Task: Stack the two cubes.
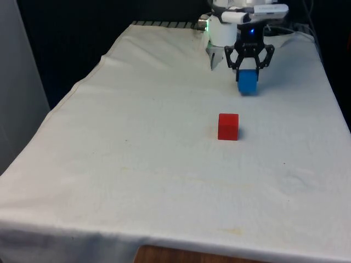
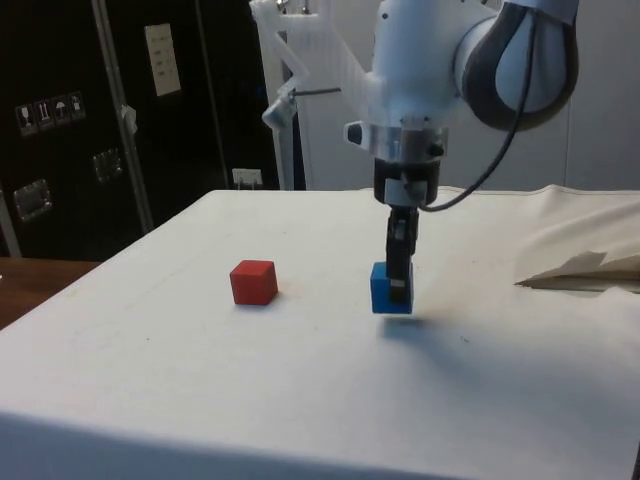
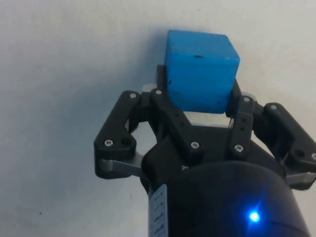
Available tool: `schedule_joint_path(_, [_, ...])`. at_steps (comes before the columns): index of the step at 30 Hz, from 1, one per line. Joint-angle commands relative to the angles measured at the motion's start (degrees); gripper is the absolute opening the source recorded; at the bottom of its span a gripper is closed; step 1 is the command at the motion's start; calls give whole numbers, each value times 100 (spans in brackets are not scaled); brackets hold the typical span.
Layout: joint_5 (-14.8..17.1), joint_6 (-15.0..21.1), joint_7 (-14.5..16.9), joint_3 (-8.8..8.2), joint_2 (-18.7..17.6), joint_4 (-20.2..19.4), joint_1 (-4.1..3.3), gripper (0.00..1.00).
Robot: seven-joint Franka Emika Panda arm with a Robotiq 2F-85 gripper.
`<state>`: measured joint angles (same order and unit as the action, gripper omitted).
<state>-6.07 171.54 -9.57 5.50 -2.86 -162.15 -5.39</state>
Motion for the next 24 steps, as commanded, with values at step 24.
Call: schedule_joint_path(24, [172,-1530,23,-86,951,470,-29,2])
